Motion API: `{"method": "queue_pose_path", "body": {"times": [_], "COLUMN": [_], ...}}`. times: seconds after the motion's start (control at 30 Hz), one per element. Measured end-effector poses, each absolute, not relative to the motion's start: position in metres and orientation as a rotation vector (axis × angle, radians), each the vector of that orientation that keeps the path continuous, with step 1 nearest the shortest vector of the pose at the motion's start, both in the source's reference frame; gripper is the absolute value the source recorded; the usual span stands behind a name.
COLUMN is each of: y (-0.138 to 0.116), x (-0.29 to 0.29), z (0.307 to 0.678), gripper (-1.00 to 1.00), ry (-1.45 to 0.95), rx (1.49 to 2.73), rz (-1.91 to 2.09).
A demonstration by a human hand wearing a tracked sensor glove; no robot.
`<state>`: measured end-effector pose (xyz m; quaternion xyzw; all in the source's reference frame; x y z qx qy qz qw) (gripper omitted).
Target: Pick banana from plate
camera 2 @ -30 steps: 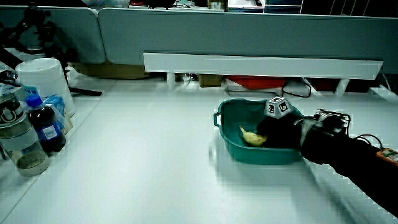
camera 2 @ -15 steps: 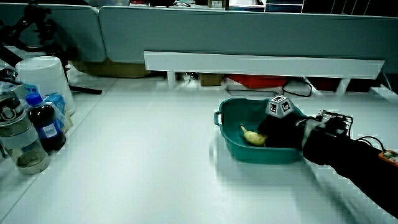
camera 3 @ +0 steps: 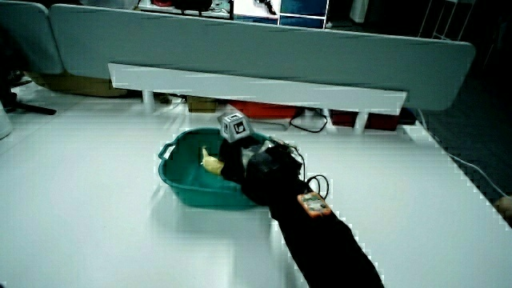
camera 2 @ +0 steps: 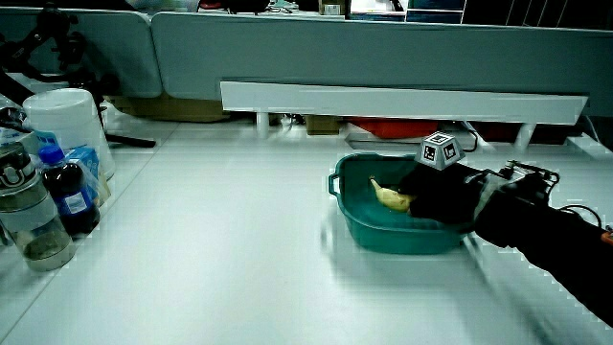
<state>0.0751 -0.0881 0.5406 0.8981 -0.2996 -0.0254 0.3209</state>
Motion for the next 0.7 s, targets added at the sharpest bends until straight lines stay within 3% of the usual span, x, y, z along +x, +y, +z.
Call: {"method": "queue_pose_path", "body": {"times": [0.7], "y": [-0.062], "x": [0.082], "z": [0.449], "gripper": [1.0], "ry": [-1.02], "rx": [2.501], "rz": [0.006]}}
